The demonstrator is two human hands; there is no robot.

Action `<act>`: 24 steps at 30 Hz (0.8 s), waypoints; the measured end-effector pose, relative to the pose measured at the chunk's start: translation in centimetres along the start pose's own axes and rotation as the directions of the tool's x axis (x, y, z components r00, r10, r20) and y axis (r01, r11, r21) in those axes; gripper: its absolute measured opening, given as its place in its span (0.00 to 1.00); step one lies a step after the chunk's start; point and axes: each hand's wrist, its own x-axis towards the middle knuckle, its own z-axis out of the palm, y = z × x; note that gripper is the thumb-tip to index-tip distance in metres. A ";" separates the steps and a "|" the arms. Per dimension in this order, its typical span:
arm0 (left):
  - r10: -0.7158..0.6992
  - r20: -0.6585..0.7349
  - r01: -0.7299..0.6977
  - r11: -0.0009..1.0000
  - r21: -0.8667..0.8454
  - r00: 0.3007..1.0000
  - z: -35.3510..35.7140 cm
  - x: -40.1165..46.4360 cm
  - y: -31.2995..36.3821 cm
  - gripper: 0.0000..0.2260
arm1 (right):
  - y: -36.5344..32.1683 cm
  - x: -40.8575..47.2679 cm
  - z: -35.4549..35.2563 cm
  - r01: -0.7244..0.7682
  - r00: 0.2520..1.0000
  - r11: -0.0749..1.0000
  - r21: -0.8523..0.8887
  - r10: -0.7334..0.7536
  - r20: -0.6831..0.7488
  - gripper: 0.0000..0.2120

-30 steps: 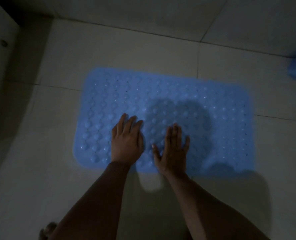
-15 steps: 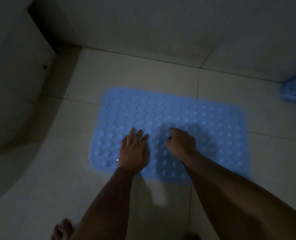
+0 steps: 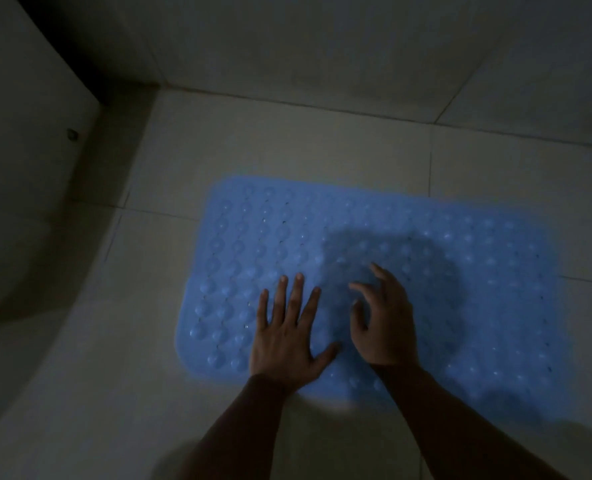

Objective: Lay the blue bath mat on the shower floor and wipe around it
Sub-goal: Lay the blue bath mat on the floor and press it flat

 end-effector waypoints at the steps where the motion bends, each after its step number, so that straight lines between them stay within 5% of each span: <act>1: -0.008 0.013 0.008 1.000 -0.006 1.000 -0.2 0.1 -0.1 0.41 | -0.3 0.1 -0.1 0.003 1.000 1.000 0.001 -0.003 -0.004 0.14; 5: -0.005 0.013 0.008 0.965 -0.261 1.000 -2.8 0.7 -0.9 0.29 | -3.2 1.5 -1.6 0.047 0.998 0.999 0.019 -0.048 0.049 0.16; 9: -0.305 -0.172 0.208 0.879 -0.429 0.937 -7.2 0.0 -5.3 0.21 | -8.7 2.7 -0.7 0.162 0.982 0.985 0.061 -0.167 0.094 0.16; 12: -0.419 -0.234 0.303 0.861 -0.408 0.877 -8.6 -1.7 -9.4 0.21 | -12.9 1.8 3.1 0.230 0.944 0.973 0.004 -0.224 0.244 0.22; 16: -0.485 -0.258 0.381 0.850 -0.363 0.836 -8.1 -3.3 -13.6 0.24 | -16.2 -0.3 8.1 0.189 0.918 0.964 -0.188 -0.105 0.383 0.35; 19: -0.513 -0.268 0.415 0.841 -0.346 0.816 -7.2 -4.0 -15.2 0.24 | -16.3 -1.6 9.8 0.193 0.926 0.952 -0.237 -0.097 0.364 0.43; 24: -0.500 -0.227 0.437 0.856 -0.276 0.836 -5.5 -3.4 -16.5 0.27 | -15.8 -1.9 10.9 0.223 0.951 0.938 -0.263 -0.151 0.270 0.41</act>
